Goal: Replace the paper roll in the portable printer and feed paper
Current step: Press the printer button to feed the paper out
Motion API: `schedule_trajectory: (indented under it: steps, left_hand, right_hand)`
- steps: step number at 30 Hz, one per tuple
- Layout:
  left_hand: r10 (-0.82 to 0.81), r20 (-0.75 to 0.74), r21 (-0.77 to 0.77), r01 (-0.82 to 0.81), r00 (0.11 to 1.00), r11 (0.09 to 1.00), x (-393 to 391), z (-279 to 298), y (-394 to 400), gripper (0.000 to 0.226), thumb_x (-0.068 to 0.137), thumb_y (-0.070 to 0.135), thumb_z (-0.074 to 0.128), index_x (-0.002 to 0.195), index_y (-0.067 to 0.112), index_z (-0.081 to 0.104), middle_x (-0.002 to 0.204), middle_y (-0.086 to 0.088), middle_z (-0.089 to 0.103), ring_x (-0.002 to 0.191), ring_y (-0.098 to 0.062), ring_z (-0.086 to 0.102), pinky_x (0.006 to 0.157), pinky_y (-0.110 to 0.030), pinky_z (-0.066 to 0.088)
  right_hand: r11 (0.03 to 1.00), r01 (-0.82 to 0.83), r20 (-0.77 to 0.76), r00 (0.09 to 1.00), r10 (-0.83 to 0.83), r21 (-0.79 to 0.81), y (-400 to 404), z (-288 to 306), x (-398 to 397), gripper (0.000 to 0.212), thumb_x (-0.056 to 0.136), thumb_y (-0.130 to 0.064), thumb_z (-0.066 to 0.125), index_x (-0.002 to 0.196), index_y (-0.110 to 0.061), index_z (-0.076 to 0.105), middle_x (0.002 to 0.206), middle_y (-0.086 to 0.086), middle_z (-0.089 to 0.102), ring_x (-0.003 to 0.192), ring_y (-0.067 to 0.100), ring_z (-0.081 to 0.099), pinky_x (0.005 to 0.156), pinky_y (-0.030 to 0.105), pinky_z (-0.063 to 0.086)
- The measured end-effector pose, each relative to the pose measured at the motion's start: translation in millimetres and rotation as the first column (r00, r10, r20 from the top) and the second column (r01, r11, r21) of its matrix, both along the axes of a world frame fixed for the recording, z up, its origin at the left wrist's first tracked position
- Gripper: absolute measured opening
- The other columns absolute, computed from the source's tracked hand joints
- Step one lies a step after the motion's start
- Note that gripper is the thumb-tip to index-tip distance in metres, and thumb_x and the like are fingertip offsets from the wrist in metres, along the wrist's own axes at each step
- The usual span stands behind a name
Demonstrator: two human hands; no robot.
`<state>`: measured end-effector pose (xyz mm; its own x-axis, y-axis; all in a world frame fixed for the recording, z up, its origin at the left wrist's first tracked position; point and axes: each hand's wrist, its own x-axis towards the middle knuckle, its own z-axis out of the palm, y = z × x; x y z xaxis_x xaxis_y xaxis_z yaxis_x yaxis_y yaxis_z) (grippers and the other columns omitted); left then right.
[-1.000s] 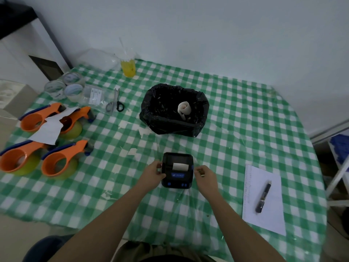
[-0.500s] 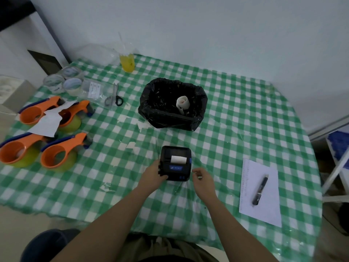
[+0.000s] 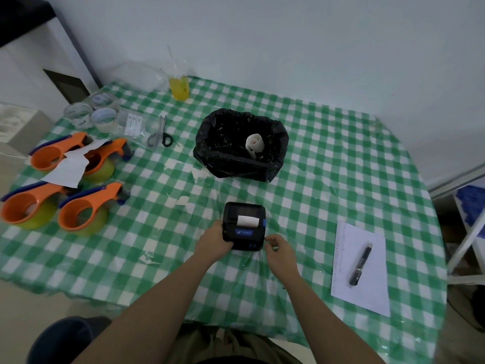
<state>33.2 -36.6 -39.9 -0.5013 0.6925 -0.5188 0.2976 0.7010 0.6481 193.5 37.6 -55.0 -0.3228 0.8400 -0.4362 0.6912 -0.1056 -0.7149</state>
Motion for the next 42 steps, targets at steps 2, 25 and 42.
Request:
schedule_trajectory:
  steps: [2, 25, 42]
  left_hand:
    - [-0.003, 0.002, -0.002, 0.003, 1.000, 1.000, -0.2, 0.3, -0.2, 0.048, 0.075, 0.011, 0.063, 0.120, 0.004, 0.047, 0.113, -0.020, 0.066, 0.102, -0.035, 0.062, 0.085, -0.043, 0.053]
    - [0.000, 0.011, -0.005, 0.000, 1.000, 1.000, -3.9, -5.8, 0.3, 0.052, 0.071, 0.011, 0.068, 0.119, 0.005, 0.048, 0.114, -0.020, 0.066, 0.106, -0.035, 0.062, 0.089, -0.046, 0.053]
    - [0.000, 0.025, 0.007, -0.001, 1.000, 1.000, -4.8, -7.7, -0.7, 0.052, 0.071, 0.011, 0.068, 0.118, 0.005, 0.048, 0.113, -0.020, 0.066, 0.104, -0.034, 0.063, 0.088, -0.048, 0.053]
  right_hand:
    - [1.000, 0.005, 0.000, 1.000, -0.005, -0.003, 0.0, 0.6, -0.3, 0.019, 0.092, -0.013, 0.049, 0.109, -0.010, 0.058, 0.096, 0.002, 0.057, 0.078, 0.017, 0.054, 0.055, 0.016, 0.039]
    - [1.000, -0.005, 0.002, 1.000, 0.005, 0.019, -3.0, -4.3, 0.1, 0.021, 0.088, -0.010, 0.055, 0.109, -0.012, 0.057, 0.092, 0.001, 0.056, 0.072, 0.016, 0.055, 0.055, 0.024, 0.044]
    - [1.000, 0.001, 0.004, 1.000, -0.001, 0.019, -4.8, -6.3, -1.9, 0.021, 0.086, -0.012, 0.059, 0.107, -0.013, 0.056, 0.092, 0.003, 0.058, 0.075, 0.018, 0.056, 0.068, 0.035, 0.050]
